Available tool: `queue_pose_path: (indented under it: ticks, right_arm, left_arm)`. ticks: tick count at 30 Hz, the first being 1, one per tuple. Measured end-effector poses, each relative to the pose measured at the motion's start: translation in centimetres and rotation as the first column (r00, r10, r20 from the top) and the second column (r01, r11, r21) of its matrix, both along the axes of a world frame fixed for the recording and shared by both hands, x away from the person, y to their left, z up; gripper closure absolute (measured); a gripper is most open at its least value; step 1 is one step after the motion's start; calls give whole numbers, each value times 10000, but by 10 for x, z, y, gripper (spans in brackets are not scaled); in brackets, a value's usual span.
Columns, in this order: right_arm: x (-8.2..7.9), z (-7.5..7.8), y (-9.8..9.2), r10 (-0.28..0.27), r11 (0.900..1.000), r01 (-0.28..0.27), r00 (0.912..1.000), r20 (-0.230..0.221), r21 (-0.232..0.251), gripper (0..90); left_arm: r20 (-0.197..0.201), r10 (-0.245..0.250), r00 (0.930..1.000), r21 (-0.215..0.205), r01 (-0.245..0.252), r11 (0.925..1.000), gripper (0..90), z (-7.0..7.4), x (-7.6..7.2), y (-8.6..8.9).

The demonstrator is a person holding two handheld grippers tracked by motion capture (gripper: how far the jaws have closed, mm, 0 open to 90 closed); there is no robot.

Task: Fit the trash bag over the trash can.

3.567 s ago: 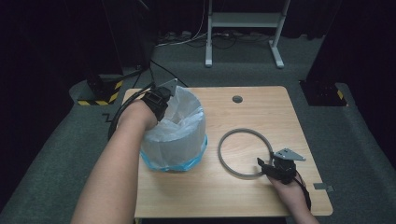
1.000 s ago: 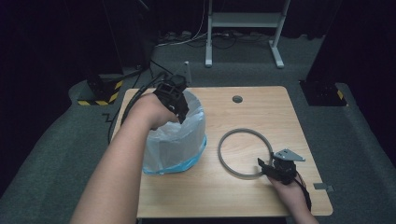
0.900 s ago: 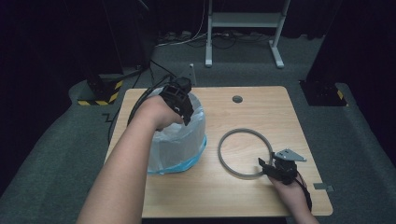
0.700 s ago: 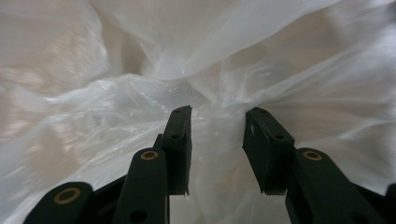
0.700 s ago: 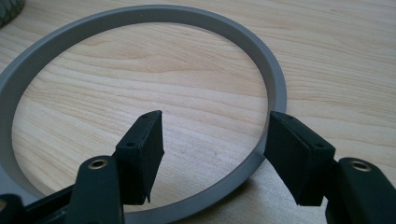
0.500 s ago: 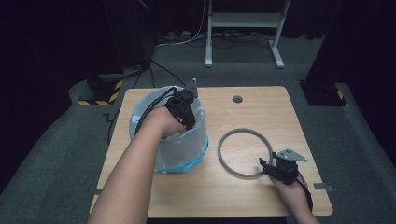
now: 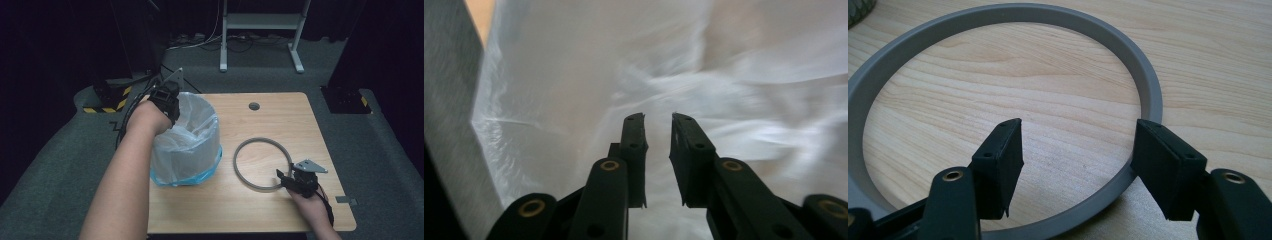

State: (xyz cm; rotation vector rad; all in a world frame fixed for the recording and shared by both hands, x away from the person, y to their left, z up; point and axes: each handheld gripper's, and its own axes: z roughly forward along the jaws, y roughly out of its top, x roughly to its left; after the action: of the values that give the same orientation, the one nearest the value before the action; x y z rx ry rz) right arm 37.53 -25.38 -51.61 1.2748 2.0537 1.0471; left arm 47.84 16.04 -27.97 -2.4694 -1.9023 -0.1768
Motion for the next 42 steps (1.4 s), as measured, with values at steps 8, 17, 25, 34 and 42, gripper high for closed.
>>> queue_pose_path:
  ticks: [8, 17, 25, 34, 42]
  right_arm:
    - [2, 0, -4, -124, 9999, 124, 9999, -43, 59, 367]
    - [0, 0, -3, -46, 10000, 46, 10000, -16, 40, 367]
    - [0, 2, -3, -72, 9999, 71, 10000, 32, 105, 367]
    - [2, 1, -6, -162, 9998, 162, 9999, -7, 125, 367]
    - [1, 0, -4, -98, 9999, 98, 10000, 0, 86, 365]
  left_arm:
    - [-626, -705, 9955, 89, 712, 9974, 686, -29, 7, -15]
    - [77, -312, 9995, 75, 312, 9995, 660, 17, -5, -11]
    - [-1297, -735, 9888, 439, 798, 9958, 649, -32, 2, -14]
    - [-638, -797, 9948, -258, 782, 9966, 517, -24, 3, -18]
    - [-64, -321, 9995, -994, 313, 9946, 457, 27, -14, 2]
